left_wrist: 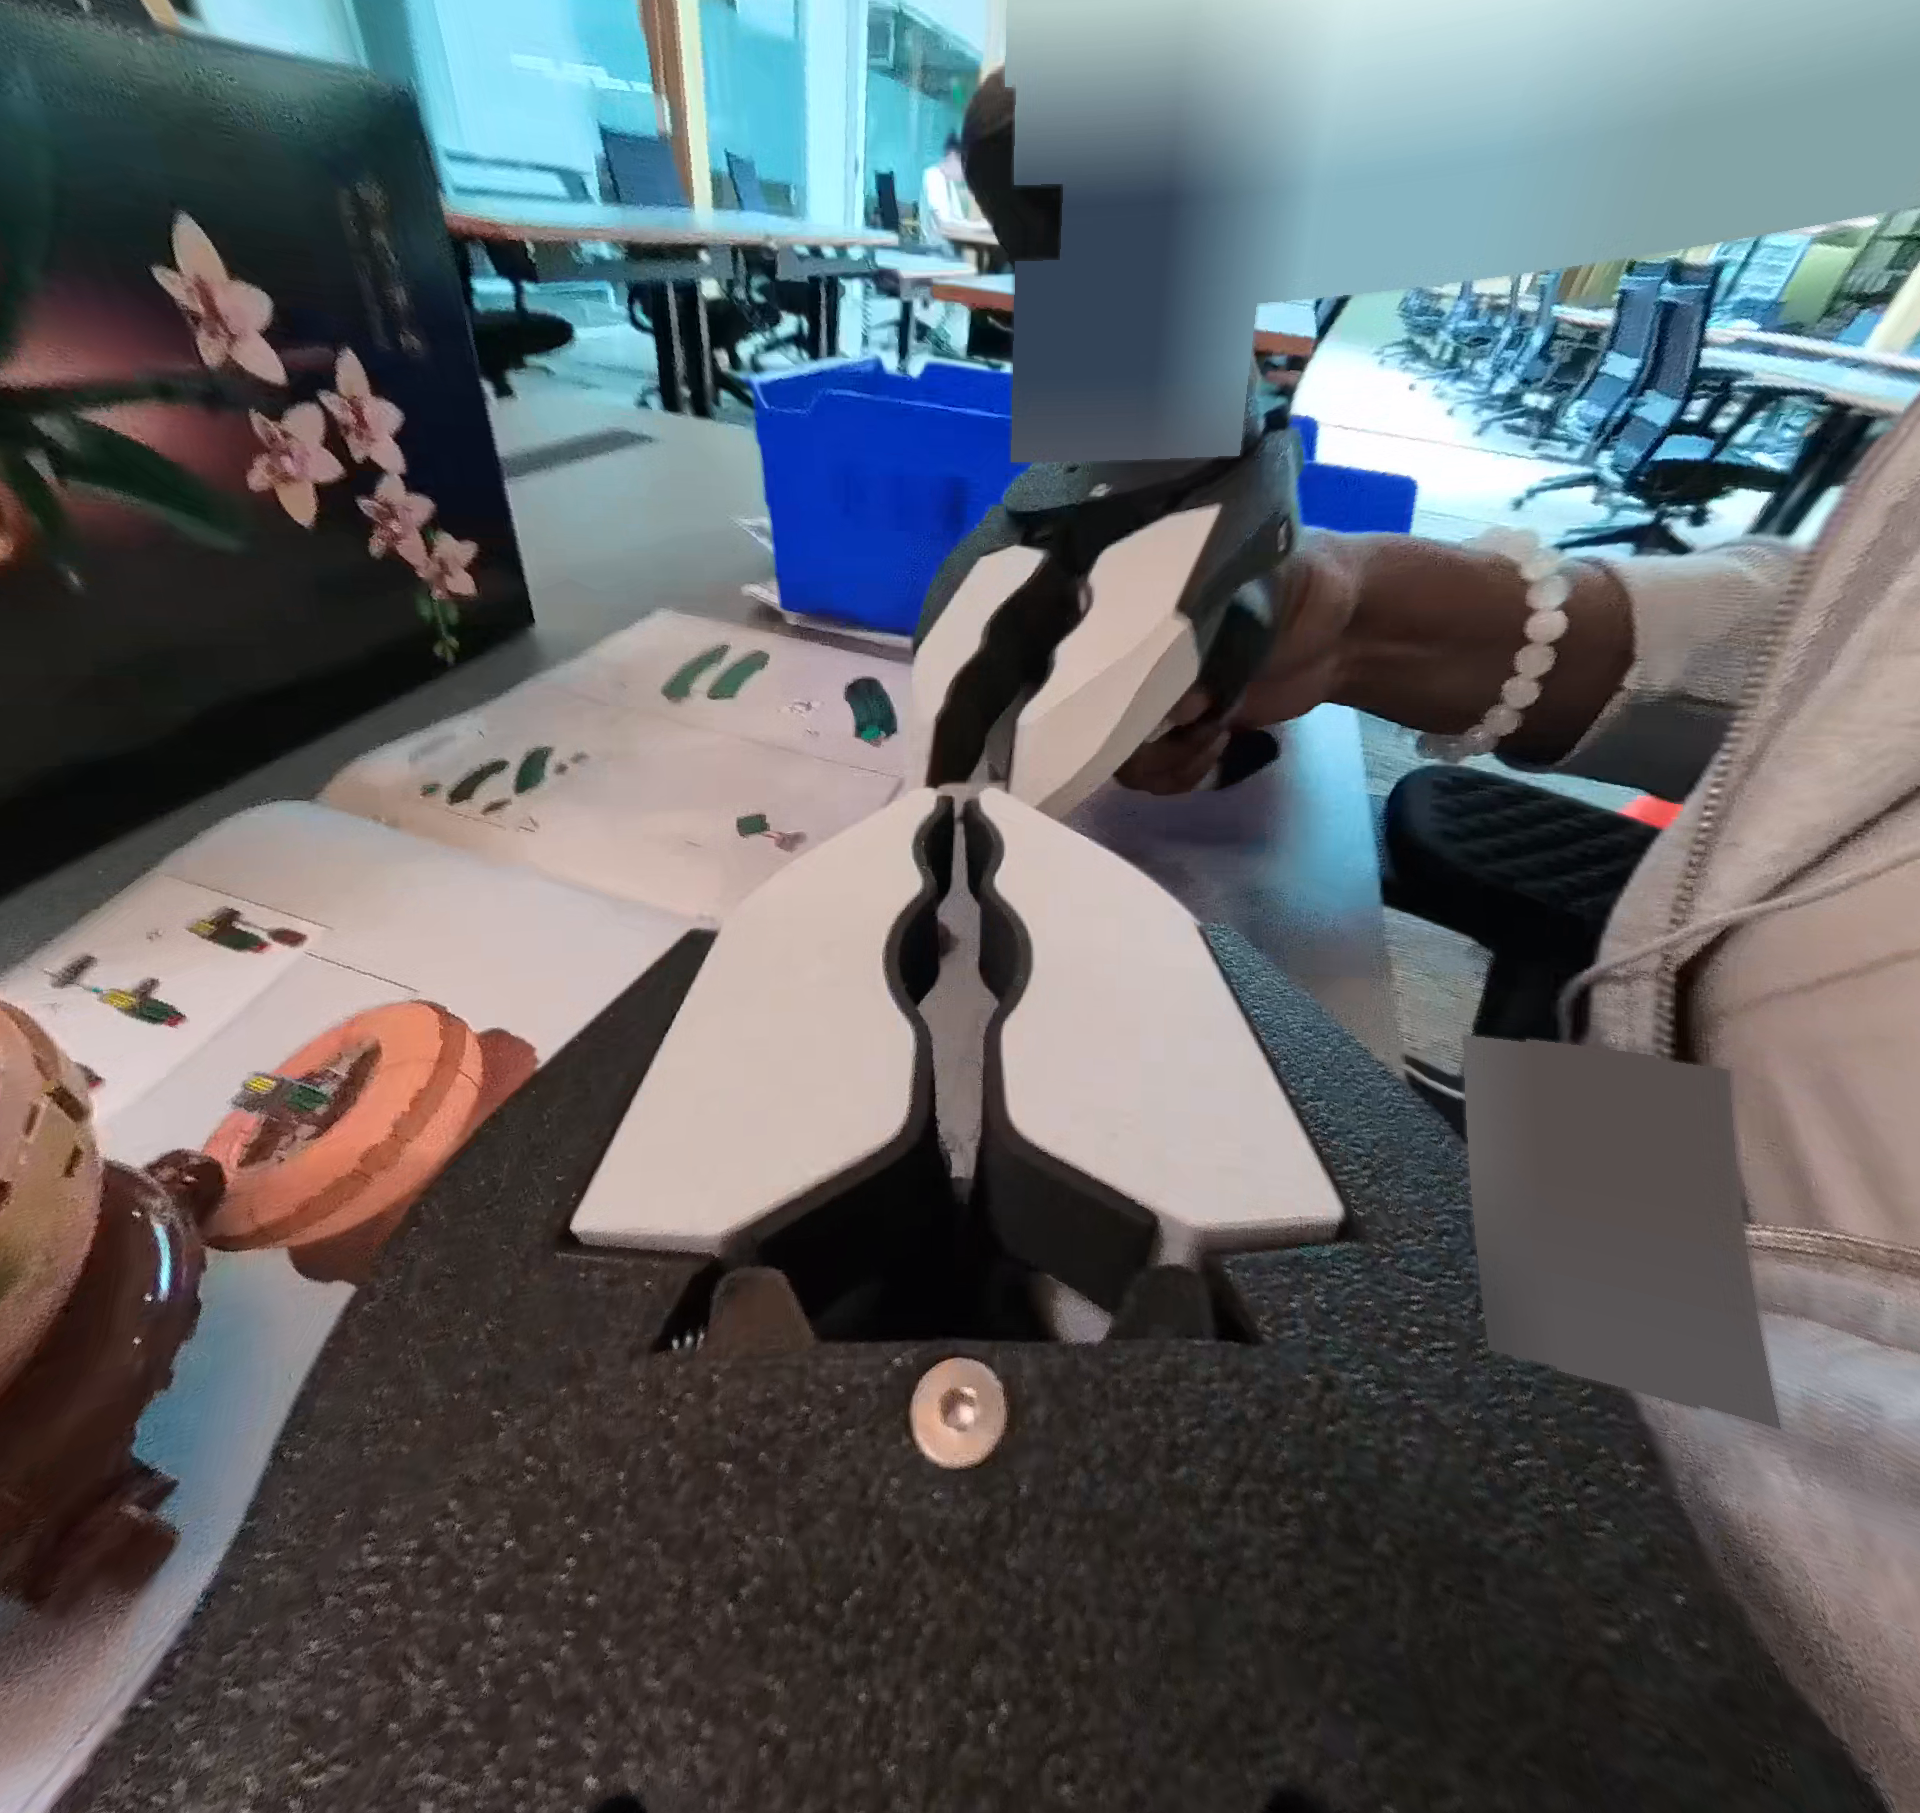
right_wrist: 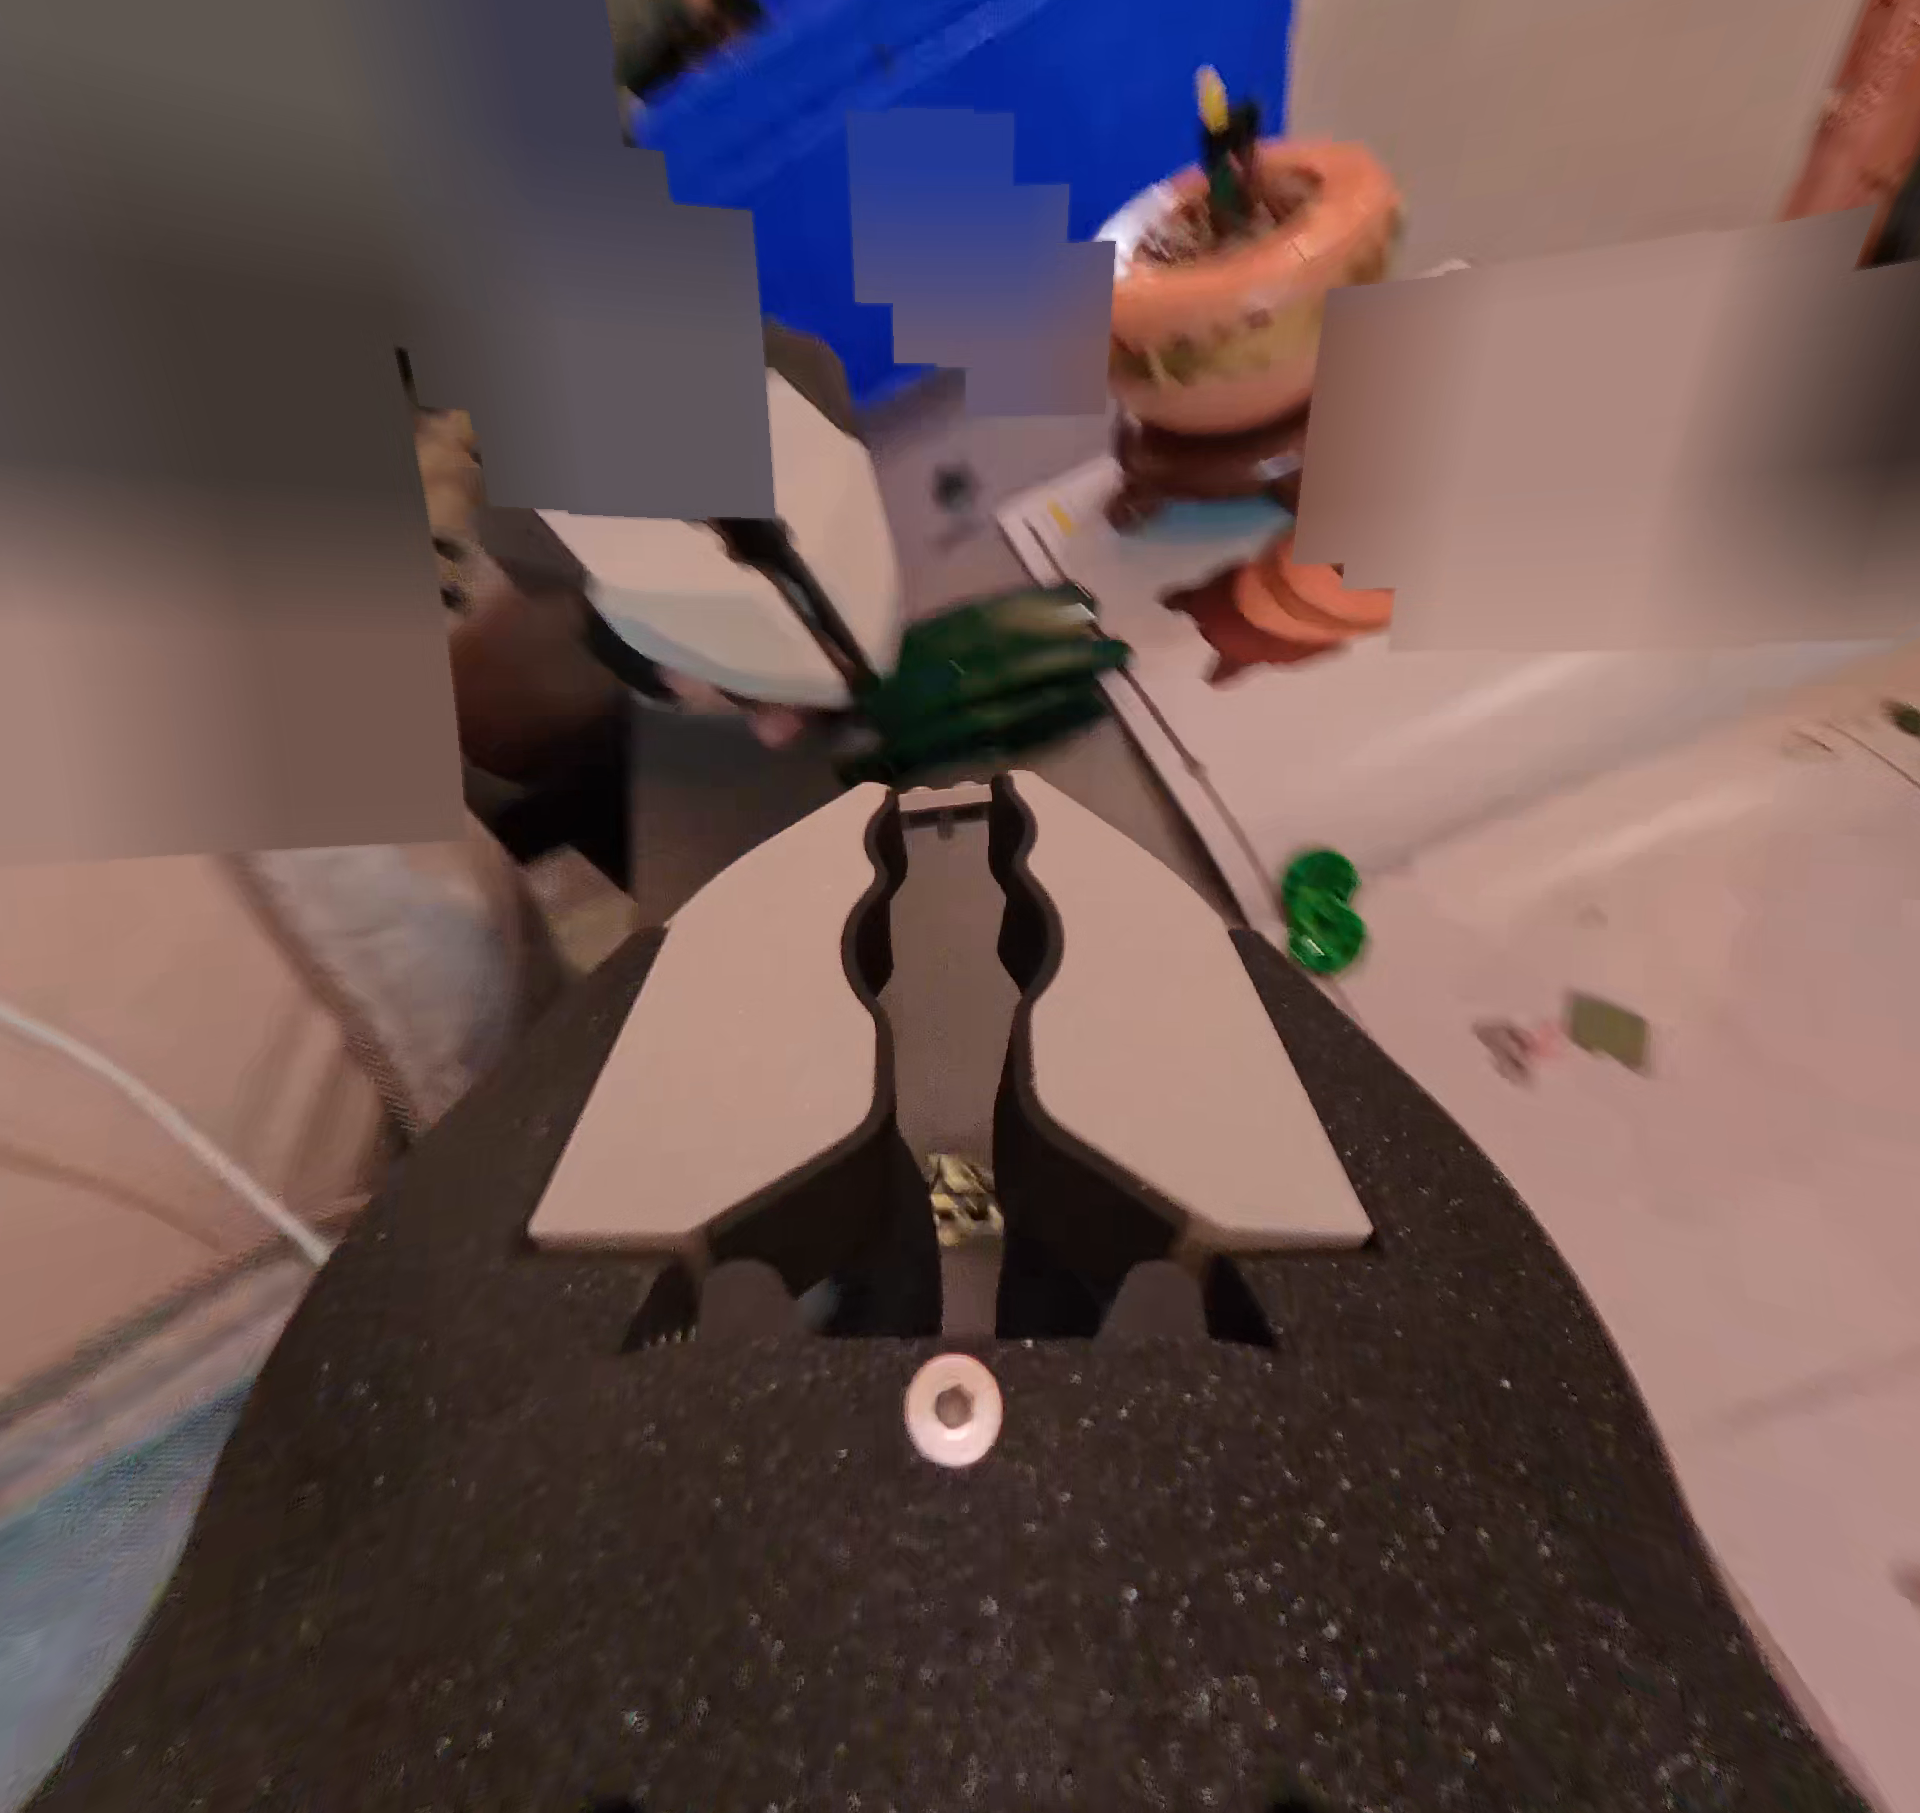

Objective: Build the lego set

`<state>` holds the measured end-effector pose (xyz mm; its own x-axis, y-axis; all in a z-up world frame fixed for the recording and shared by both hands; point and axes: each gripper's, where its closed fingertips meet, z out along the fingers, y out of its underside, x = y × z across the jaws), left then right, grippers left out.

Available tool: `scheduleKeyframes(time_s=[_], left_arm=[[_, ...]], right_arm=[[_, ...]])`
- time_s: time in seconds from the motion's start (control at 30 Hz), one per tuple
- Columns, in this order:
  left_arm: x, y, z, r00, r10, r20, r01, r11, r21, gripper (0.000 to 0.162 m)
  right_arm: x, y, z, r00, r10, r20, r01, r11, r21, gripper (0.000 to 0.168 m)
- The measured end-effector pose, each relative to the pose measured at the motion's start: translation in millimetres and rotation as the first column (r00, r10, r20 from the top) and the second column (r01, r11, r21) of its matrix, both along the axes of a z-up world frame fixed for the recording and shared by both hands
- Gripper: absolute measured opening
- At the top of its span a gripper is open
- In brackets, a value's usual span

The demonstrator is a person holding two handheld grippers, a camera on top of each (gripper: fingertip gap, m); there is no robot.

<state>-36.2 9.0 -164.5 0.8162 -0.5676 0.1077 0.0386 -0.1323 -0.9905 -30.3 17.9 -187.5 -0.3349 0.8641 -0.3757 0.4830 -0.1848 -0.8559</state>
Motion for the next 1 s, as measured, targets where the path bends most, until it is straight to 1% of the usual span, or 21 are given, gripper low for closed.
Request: scheduleKeyframes(time_s=[0.03,0.1,0.17,0.23,0.3,0.37,0.43,0.47,0.53,0.57,0.63,0.67,0.7,0.77,0.83,0.97,1.0], left_arm=[[-0.2,-1.8,-1.0,1.000,-0.018,0.015,0.019,0.999,-0.033,0.002],[-1.8,-6.6,2.8,0.999,-0.032,0.035,0.034,0.997,-0.070,0.004],[-1.3,-15.3,13.8,0.998,-0.056,0.030,0.057,0.998,-0.037,0.009],[-4.2,-24.5,19.3,0.998,-0.057,-0.015,0.057,0.998,0.011,0.018],[-19.1,-30.7,17.8,0.996,0.032,-0.088,-0.030,0.999,0.021,0.026],[-45.4,-37.0,15.7,0.975,0.171,-0.141,-0.174,0.985,-0.012,0.029],[-83.4,-43.5,12.8,0.916,0.354,-0.189,-0.374,0.924,-0.080,0.032],[-104.2,-48.7,10.3,0.868,0.442,-0.225,-0.474,0.873,-0.114,0.033],[-148.6,-64.0,-2.1,0.728,0.592,-0.347,-0.671,0.718,-0.183,0.035],[-165.2,-72.1,-12.6,0.670,0.618,-0.411,-0.731,0.643,-0.226,0.036],[-179.7,-79.2,-35.8,0.634,0.610,-0.475,-0.771,0.541,-0.336,0.040],[-181.8,-78.0,-44.2,0.628,0.608,-0.486,-0.778,0.512,-0.364,0.040],[-183.7,-77.0,-52.3,0.616,0.601,-0.509,-0.787,0.487,-0.379,0.038],[-193.3,-80.1,-64.7,0.552,0.601,-0.578,-0.834,0.403,-0.377,0.038],[-196.7,-81.4,-70.2,0.526,0.612,-0.591,-0.850,0.363,-0.381,0.037],[-203.0,-80.6,-75.3,0.500,0.635,-0.588,-0.864,0.326,-0.383,0.037],[-206.7,-77.4,-78.5,0.498,0.656,-0.567,-0.865,0.324,-0.384,0.031]], right_arm=[[2.9,5.3,-8.5,0.999,-0.022,0.028,0.021,0.998,0.052,0.016],[6.3,6.1,-14.5,0.999,-0.029,0.046,0.024,0.995,0.093,0.016],[5.5,4.7,-15.3,0.999,-0.026,0.042,0.021,0.993,0.114,0.016],[3.3,4.8,-17.7,0.999,-0.023,0.038,0.017,0.989,0.146,0.016],[0.7,5.0,-22.7,0.999,-0.021,0.046,0.013,0.983,0.181,0.016],[-1.7,2.3,-21.0,0.999,-0.013,0.030,0.008,0.986,0.168,0.016],[-3.1,1.3,-20.2,1.000,-0.007,0.022,0.003,0.985,0.172,0.016],[-3.3,2.2,-20.7,1.000,-0.007,0.022,0.003,0.982,0.190,0.016],[-2.6,3.5,-21.5,1.000,-0.005,0.023,0.000,0.974,0.226,0.016],[-1.8,2.7,-20.6,1.000,0.002,0.020,-0.007,0.973,0.231,0.016],[-0.4,1.8,-18.4,1.000,0.014,0.010,-0.016,0.973,0.232,0.016],[0.4,2.6,-17.5,1.000,0.018,0.009,-0.019,0.971,0.236,0.016],[1.2,4.8,-16.5,1.000,0.016,0.006,-0.017,0.969,0.246,0.016],[2.8,9.3,-12.1,1.000,0.008,-0.008,-0.005,0.967,0.254,0.016],[4.9,11.7,-6.3,1.000,0.004,-0.030,0.004,0.971,0.240,0.016],[9.8,15.6,-4.7,0.999,-0.002,-0.042,0.012,0.972,0.235,0.016],[10.7,15.8,-5.3,0.999,-0.002,-0.043,0.012,0.972,0.234,0.016]])
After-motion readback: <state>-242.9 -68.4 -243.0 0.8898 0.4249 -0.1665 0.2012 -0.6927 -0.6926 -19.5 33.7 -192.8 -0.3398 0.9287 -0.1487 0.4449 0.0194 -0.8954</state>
